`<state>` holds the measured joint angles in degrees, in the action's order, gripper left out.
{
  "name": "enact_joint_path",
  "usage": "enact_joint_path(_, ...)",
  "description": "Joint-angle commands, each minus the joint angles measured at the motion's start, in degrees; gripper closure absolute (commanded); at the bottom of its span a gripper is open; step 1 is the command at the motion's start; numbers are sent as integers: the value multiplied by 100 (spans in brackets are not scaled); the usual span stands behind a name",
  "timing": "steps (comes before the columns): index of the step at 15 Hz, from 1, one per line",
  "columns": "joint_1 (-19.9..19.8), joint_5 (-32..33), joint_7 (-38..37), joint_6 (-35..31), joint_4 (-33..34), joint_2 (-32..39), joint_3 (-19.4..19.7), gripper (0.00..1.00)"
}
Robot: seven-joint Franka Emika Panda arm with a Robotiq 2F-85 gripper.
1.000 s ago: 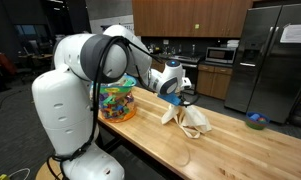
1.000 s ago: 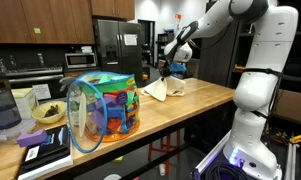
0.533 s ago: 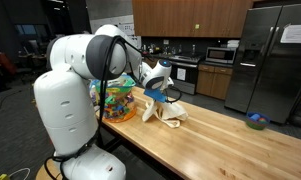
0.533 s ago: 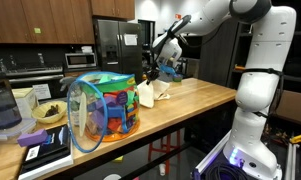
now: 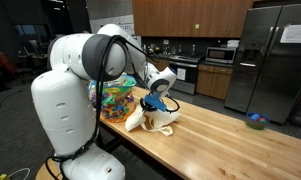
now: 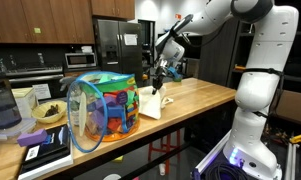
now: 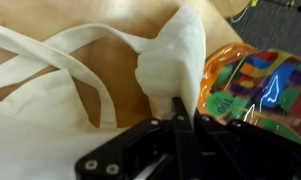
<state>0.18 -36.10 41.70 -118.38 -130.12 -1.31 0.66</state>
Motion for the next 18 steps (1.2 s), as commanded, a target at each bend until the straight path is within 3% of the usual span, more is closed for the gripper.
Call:
enact_joint_path(1,-261,590,122,971,-226,-206,256,99)
enact_joint_path(4,-506,1095,-80,1059,-494,-248,488,99)
enact_joint_path(8,-866,1357,-344,569,-927,-306,843,99)
enact_joint_path(14,-1367,1672,-1129,-564,-1355,-353,1352,99)
enact_joint_path(18,-1633,2484,-1793,-1341,-1341,-461,1598,99)
